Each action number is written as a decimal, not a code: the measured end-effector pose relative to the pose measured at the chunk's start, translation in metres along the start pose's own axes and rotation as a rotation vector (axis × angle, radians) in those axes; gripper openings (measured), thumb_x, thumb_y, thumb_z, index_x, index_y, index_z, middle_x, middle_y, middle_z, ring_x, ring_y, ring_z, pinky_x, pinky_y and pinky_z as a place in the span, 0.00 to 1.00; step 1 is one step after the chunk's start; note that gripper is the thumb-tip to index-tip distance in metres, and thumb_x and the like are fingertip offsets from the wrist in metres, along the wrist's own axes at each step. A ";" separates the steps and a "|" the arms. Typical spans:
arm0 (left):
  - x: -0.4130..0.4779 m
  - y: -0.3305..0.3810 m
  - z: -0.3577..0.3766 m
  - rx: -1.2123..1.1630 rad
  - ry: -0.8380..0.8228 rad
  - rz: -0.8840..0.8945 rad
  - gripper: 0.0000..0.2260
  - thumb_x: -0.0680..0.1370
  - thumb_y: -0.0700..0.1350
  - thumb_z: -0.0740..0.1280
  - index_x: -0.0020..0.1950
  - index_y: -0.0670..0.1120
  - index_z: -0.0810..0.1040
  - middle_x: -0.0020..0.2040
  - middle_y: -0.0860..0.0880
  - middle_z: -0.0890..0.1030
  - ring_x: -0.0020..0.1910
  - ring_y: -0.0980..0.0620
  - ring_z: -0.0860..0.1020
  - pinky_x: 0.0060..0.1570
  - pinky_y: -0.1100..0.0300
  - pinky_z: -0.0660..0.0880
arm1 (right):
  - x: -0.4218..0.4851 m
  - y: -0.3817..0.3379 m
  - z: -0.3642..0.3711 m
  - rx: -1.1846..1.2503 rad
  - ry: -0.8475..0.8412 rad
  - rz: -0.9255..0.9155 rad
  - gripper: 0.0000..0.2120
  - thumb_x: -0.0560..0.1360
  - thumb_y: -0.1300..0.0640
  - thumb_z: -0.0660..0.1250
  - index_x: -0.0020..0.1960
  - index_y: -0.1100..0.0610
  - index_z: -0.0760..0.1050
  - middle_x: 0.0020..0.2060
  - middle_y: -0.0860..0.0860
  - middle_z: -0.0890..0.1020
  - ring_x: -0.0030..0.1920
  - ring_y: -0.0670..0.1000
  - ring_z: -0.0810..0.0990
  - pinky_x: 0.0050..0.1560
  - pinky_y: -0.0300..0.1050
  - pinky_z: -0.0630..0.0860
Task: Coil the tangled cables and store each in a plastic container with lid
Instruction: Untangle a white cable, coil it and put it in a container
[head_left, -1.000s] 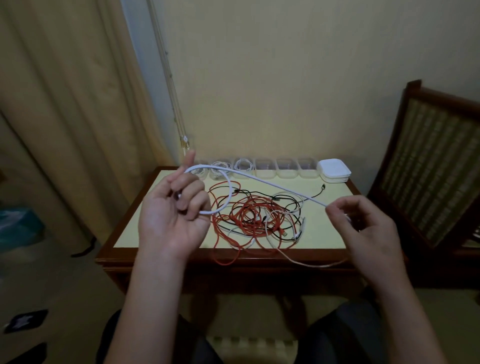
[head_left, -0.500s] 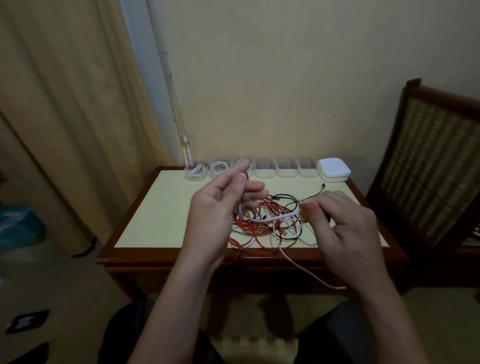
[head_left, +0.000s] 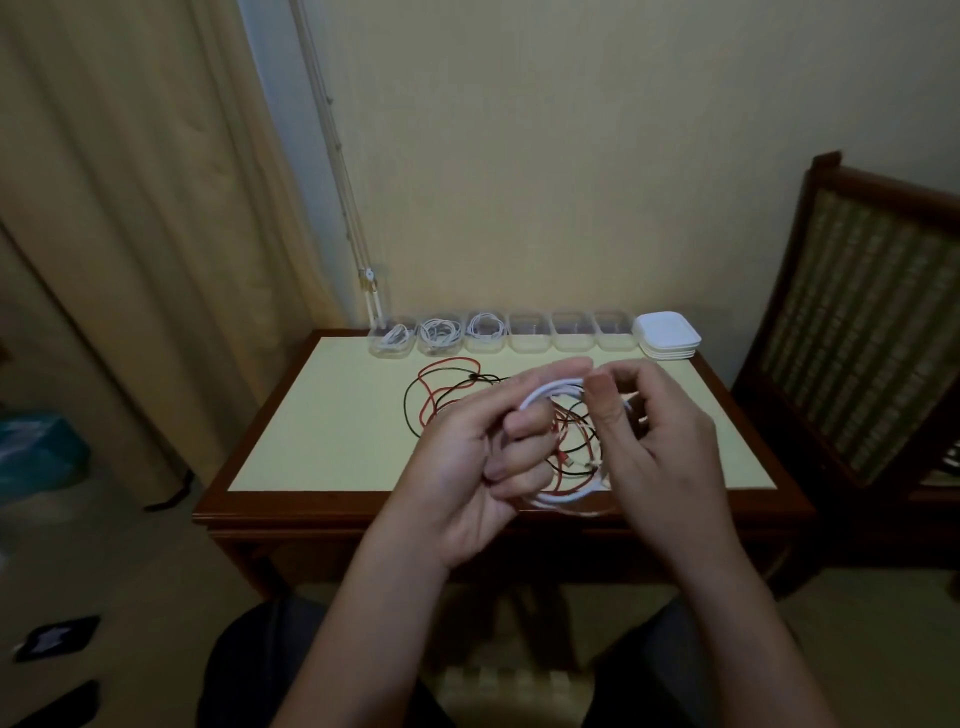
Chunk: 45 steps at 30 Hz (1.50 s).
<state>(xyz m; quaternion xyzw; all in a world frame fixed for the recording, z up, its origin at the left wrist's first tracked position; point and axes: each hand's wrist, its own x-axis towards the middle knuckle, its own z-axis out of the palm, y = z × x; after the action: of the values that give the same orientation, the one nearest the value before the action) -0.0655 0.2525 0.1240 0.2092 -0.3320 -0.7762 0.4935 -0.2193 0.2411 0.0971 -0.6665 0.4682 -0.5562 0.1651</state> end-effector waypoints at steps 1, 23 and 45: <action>0.000 0.002 0.000 -0.039 0.000 0.000 0.18 0.80 0.46 0.60 0.65 0.39 0.80 0.30 0.53 0.62 0.23 0.59 0.52 0.22 0.65 0.48 | -0.001 -0.001 0.000 0.029 -0.031 0.011 0.20 0.82 0.41 0.59 0.45 0.54 0.78 0.34 0.44 0.78 0.35 0.43 0.76 0.36 0.36 0.69; 0.010 -0.010 0.006 -0.097 0.270 0.218 0.13 0.84 0.46 0.60 0.57 0.40 0.79 0.27 0.53 0.55 0.20 0.60 0.56 0.19 0.67 0.54 | -0.008 -0.005 0.014 0.075 -0.007 0.043 0.24 0.82 0.44 0.59 0.34 0.58 0.66 0.26 0.52 0.68 0.29 0.44 0.65 0.30 0.43 0.63; -0.013 0.053 -0.039 -0.623 0.483 0.562 0.19 0.72 0.39 0.58 0.59 0.39 0.82 0.28 0.53 0.61 0.22 0.58 0.56 0.23 0.67 0.54 | 0.001 0.049 -0.034 -0.085 0.005 0.159 0.08 0.76 0.55 0.73 0.40 0.46 0.78 0.36 0.44 0.82 0.37 0.48 0.77 0.34 0.32 0.69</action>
<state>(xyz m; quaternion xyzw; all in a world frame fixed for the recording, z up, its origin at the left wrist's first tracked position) -0.0014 0.2365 0.1355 0.1281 -0.0034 -0.6046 0.7862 -0.2712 0.2259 0.0720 -0.6321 0.5435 -0.5225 0.1791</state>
